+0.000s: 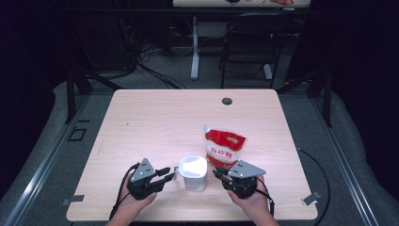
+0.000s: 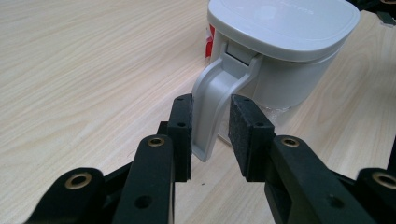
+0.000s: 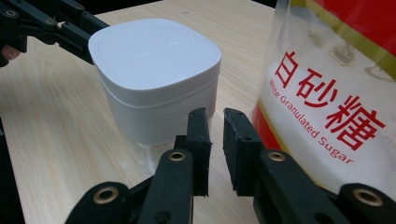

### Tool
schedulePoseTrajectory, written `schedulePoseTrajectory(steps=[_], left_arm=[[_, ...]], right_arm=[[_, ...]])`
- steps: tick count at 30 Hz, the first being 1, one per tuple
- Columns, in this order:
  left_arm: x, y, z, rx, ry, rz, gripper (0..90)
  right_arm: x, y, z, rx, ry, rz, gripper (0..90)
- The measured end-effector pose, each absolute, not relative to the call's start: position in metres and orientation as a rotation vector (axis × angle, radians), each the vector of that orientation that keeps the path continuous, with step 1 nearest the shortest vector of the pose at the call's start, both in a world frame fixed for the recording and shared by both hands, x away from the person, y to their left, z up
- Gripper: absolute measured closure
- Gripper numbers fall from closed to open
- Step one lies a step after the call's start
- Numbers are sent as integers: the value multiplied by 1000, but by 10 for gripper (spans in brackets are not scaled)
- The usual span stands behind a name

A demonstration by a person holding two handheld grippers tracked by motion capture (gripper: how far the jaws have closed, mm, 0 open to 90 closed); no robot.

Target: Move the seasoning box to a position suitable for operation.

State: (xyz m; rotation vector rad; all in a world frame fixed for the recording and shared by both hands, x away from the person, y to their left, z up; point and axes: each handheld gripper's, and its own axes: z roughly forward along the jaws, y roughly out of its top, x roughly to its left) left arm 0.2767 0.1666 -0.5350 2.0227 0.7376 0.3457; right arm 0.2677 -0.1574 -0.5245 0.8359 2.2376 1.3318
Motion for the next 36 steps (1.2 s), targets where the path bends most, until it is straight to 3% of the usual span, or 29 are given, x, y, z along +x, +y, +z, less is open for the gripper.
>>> schedulePoseTrajectory(steps=[7, 16, 31, 36], left_arm=[[278, 152, -540, 2071, 717, 370, 732], [280, 150, -540, 2087, 724, 416, 836], [281, 157, -539, 2101, 714, 411, 843], [281, 158, -539, 2091, 721, 401, 838]], right_arm=[[270, -155, -527, 856, 2230, 1354, 806], [271, -155, -530, 843, 2247, 1336, 750], [268, -154, -528, 776, 2257, 1252, 602], [264, -153, -521, 685, 2197, 1232, 602]])
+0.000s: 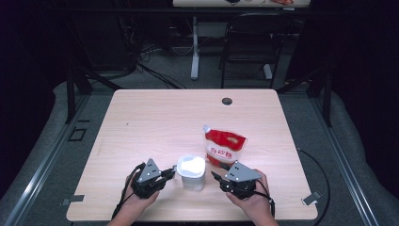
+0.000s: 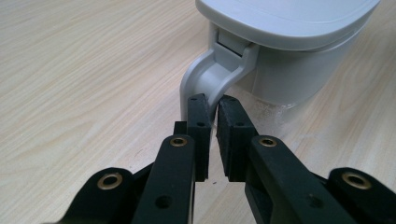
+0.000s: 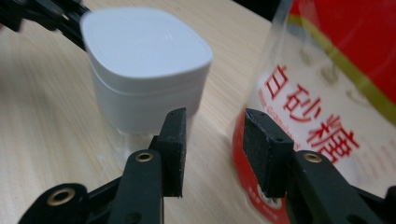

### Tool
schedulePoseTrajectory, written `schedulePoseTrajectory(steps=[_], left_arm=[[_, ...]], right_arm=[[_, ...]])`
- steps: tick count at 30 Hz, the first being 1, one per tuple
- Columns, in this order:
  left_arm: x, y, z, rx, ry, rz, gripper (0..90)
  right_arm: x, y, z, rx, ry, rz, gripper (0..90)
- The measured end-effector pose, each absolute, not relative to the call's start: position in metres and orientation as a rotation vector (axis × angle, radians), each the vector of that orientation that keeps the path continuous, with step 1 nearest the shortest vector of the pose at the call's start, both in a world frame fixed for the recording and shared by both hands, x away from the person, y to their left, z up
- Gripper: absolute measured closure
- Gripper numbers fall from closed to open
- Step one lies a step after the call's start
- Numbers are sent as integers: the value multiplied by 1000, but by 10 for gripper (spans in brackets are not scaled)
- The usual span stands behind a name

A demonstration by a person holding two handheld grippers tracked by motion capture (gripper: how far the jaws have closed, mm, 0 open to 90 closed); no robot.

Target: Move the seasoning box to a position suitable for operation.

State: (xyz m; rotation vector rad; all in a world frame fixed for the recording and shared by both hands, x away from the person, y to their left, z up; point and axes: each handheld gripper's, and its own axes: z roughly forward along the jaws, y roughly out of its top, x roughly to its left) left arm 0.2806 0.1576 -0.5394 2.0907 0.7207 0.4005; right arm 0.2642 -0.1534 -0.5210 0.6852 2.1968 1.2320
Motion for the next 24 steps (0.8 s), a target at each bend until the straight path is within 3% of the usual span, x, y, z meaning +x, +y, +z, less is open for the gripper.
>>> schedulePoseTrajectory(steps=[10, 24], left_arm=[[278, 164, -530, 2022, 718, 330, 780], [284, 174, -512, 1976, 777, 333, 739]], right_arm=[[269, -157, -525, 683, 2268, 1251, 529], [265, -147, -532, 642, 2339, 1195, 569]])
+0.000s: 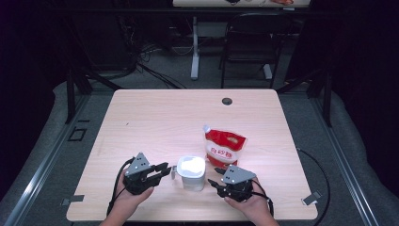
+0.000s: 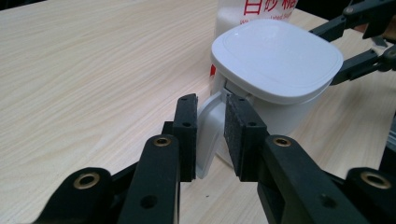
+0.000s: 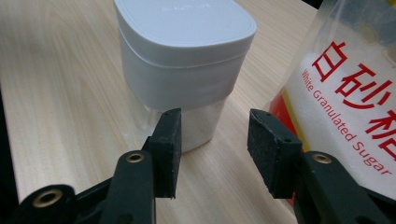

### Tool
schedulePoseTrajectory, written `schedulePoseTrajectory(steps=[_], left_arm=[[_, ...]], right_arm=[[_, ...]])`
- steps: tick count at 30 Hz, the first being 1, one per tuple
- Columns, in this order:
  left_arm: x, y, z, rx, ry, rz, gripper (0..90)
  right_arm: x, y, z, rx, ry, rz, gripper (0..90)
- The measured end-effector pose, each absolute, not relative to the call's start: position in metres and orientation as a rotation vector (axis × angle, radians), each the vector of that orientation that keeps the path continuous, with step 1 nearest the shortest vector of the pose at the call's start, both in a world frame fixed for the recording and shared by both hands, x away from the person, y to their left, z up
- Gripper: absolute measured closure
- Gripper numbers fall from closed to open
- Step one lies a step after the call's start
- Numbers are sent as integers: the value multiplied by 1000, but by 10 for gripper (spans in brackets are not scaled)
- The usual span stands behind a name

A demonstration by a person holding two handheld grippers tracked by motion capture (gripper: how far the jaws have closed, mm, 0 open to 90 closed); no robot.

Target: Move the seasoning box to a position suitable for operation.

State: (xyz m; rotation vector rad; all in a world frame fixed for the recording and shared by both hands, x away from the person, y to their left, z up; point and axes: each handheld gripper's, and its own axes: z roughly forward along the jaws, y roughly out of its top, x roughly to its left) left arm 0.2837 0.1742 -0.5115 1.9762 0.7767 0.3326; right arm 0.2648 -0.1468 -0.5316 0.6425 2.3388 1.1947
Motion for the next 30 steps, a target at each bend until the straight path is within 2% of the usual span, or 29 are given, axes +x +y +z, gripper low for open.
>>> schedulePoseTrajectory(steps=[6, 10, 11, 27, 30], left_arm=[[288, 174, -499, 1940, 813, 366, 720], [293, 172, -491, 1944, 817, 328, 728], [294, 171, -489, 1926, 821, 293, 762], [304, 155, -471, 1933, 821, 346, 900], [303, 152, -471, 1944, 819, 342, 900]], right_arm=[[267, -147, -529, 715, 2318, 1300, 598], [271, -146, -524, 768, 2330, 1304, 606], [272, -146, -521, 774, 2336, 1297, 607], [290, -146, -492, 847, 2313, 1276, 895], [292, -146, -490, 847, 2308, 1287, 900]])
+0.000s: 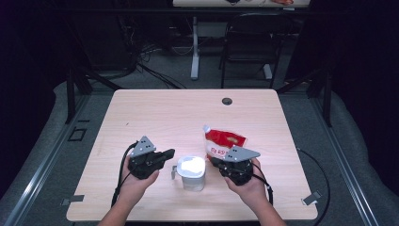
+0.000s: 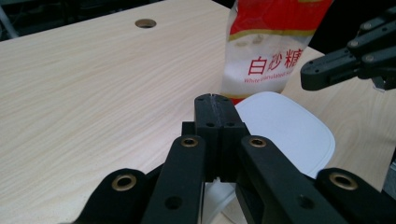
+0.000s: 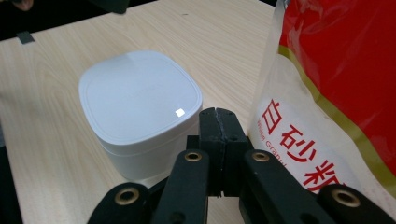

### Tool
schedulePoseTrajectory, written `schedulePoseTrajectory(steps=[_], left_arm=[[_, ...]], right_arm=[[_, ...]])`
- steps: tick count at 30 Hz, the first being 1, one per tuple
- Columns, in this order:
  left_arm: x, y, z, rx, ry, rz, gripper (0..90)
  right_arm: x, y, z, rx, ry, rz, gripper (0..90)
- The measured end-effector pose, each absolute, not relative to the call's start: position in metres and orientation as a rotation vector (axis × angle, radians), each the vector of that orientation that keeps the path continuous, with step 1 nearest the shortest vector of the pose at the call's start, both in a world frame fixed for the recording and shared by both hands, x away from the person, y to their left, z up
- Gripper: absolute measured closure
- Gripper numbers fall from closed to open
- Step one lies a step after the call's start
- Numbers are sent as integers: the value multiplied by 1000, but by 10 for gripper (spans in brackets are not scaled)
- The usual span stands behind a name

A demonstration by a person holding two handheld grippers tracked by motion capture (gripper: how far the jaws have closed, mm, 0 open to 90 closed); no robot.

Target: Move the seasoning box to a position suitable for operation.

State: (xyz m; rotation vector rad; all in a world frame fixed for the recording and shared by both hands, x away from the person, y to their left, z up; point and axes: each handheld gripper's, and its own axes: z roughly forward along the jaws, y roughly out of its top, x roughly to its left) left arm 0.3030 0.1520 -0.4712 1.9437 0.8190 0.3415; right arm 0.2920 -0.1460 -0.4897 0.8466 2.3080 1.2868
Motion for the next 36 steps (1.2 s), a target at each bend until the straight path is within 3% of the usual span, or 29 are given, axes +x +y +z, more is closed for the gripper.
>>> schedulePoseTrajectory(steps=[16, 36], left_arm=[[299, 143, -484, 2013, 789, 289, 900], [296, 137, -487, 2033, 789, 315, 900]], right_arm=[[284, -145, -501, 842, 2318, 1255, 900], [280, -138, -506, 807, 2354, 1245, 900]])
